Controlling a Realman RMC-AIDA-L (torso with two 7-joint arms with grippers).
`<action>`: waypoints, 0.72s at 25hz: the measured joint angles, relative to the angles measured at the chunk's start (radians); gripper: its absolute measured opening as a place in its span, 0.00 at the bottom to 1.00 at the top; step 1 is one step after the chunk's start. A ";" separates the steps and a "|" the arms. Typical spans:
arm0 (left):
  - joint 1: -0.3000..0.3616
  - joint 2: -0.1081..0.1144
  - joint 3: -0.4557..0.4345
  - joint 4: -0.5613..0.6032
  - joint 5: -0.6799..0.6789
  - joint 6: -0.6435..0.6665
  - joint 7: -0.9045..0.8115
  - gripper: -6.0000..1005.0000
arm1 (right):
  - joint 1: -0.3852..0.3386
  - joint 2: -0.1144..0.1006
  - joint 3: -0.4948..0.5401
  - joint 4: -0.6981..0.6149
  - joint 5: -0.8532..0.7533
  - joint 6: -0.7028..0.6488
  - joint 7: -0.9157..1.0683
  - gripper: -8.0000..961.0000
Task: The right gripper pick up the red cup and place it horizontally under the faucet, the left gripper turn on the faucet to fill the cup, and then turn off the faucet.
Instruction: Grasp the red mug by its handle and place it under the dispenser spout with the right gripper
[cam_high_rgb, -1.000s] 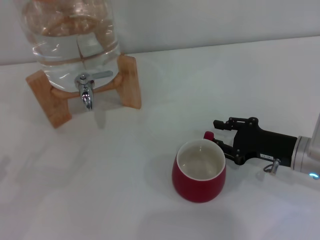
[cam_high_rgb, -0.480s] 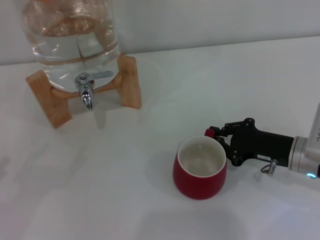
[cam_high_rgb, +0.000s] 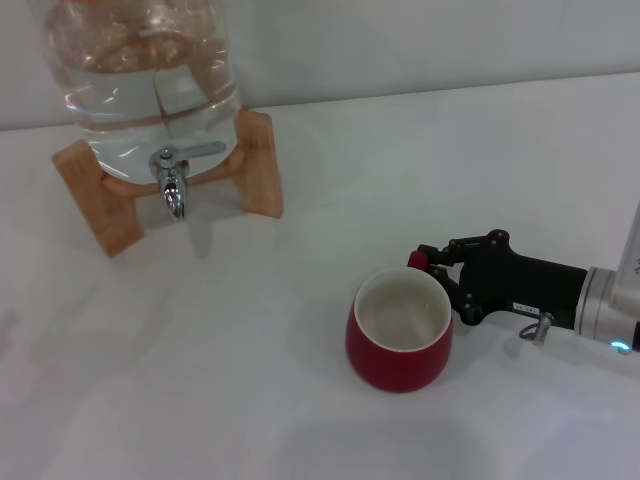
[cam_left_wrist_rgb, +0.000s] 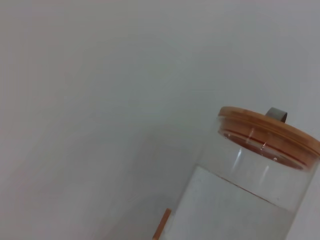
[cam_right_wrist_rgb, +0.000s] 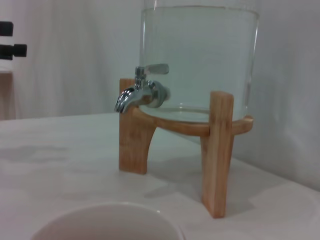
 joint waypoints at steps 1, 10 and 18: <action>0.000 0.000 0.000 0.000 -0.001 0.000 0.000 0.80 | 0.000 0.001 -0.007 0.000 0.008 0.000 0.000 0.14; 0.001 0.001 0.000 0.000 -0.001 0.001 -0.002 0.80 | 0.001 0.003 -0.115 0.008 0.120 -0.028 0.001 0.13; 0.013 0.006 0.000 0.004 -0.001 0.010 -0.013 0.80 | 0.007 0.003 -0.156 0.012 0.176 -0.072 0.019 0.13</action>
